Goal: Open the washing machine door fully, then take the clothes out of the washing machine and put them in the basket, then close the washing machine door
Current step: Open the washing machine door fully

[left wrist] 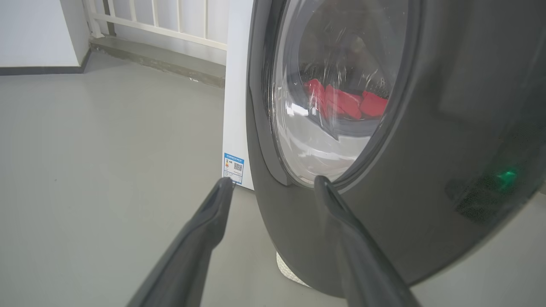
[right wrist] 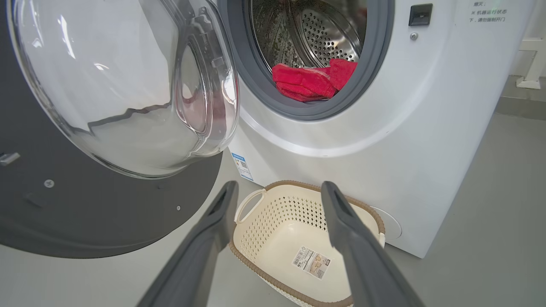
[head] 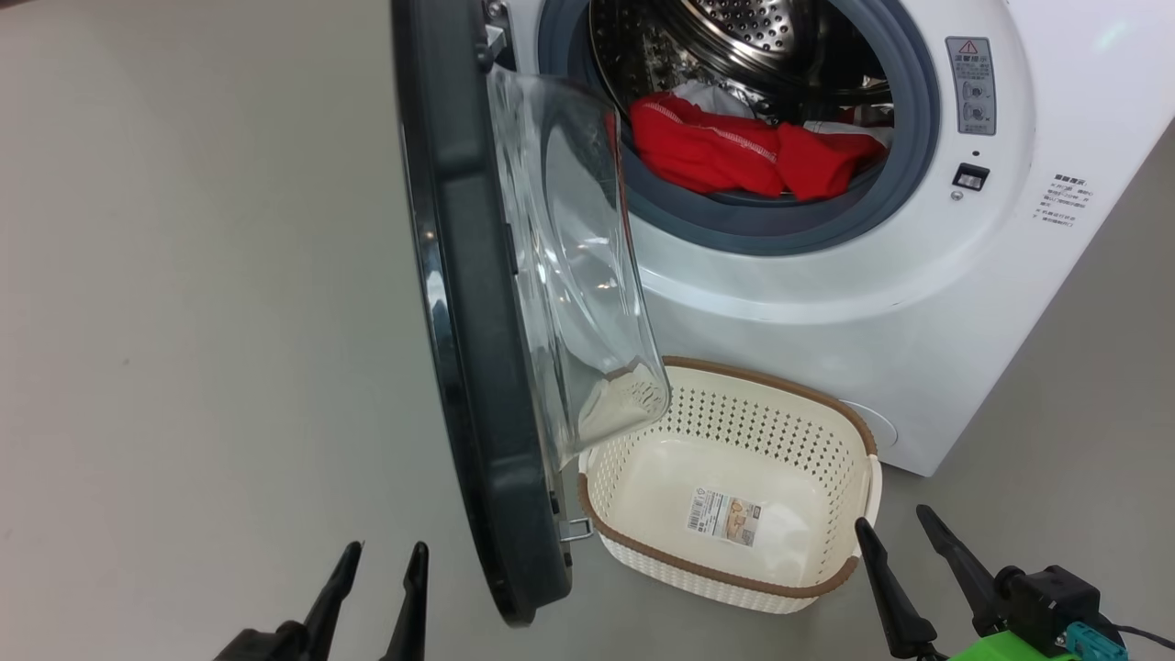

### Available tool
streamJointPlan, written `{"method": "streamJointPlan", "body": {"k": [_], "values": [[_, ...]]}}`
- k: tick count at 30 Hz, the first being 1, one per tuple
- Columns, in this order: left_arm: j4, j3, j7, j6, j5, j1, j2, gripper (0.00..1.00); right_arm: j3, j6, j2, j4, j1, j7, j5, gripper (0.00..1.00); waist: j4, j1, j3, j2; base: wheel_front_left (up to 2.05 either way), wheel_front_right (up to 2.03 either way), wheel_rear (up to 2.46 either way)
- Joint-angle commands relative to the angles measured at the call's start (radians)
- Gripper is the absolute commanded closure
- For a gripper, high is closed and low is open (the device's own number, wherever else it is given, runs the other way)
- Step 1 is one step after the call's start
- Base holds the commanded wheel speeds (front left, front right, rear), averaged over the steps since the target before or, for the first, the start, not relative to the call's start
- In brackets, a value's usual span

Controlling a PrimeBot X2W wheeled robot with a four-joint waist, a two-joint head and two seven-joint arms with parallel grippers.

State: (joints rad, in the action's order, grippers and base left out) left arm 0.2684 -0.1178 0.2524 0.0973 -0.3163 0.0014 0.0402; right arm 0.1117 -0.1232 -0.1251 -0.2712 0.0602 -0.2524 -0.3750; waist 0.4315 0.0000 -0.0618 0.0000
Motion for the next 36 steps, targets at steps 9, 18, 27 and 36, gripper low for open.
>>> {"method": "streamJointPlan", "body": {"k": [9, 18, 27, 36], "values": [[-0.042, 0.057, 0.009, 0.0, -0.011, -0.011, 0.01, 1.0, 0.026, -0.008, -0.002, 0.023, 0.003, -0.009, 0.007, 0.0, -0.002, 0.0, 0.013, 0.0, 0.0, 0.0, 0.0], [-0.302, 0.15, 0.009, -0.024, -0.03, -0.053, 0.01, 1.0, 0.031, -0.008, -0.001, 0.029, 0.0, -0.009, 0.005, 0.0, -0.006, 0.0, 0.011, 0.0, 0.0, 0.0, 0.0], [-0.6, -0.005, 0.009, -0.022, 0.03, -0.085, 0.01, 1.0, 0.041, -0.008, -0.007, 0.035, -0.011, -0.009, 0.007, 0.0, -0.015, 0.0, -0.001, 0.0, 0.0, 0.0, 0.0], [-0.417, -0.333, 0.009, 0.004, 0.029, -0.044, 0.01, 1.0, 0.05, -0.008, -0.009, 0.038, -0.027, -0.009, 0.012, 0.0, -0.024, 0.0, -0.021, 0.0, 0.0, 0.0, 0.0]]}}
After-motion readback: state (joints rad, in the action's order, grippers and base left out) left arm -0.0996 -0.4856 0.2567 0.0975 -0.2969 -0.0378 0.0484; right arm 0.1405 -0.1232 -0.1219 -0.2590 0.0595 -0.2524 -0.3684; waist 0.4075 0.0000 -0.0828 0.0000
